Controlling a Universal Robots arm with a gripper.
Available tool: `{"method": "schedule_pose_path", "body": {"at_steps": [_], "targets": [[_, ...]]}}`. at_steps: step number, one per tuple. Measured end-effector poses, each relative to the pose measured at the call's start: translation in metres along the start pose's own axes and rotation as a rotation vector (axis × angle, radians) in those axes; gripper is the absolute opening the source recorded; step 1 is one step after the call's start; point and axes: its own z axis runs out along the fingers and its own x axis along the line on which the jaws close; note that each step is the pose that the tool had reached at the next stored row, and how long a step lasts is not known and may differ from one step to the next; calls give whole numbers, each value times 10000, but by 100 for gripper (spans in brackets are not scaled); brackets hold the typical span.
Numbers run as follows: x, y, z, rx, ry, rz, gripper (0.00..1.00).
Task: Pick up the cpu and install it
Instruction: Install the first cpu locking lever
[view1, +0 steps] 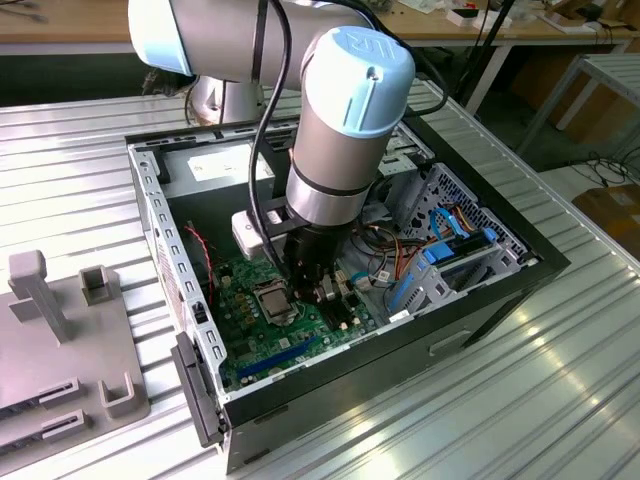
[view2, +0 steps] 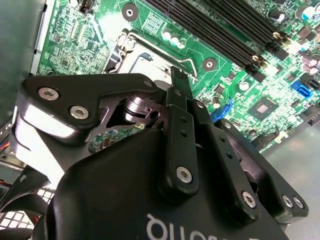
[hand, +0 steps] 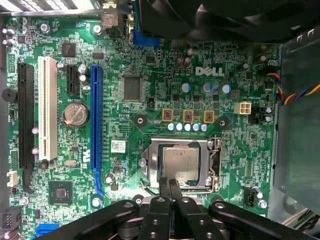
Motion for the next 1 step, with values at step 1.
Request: {"method": "schedule_pose_path", "body": {"at_steps": [1], "targets": [[0,0,0,0,0,0,11]]}}
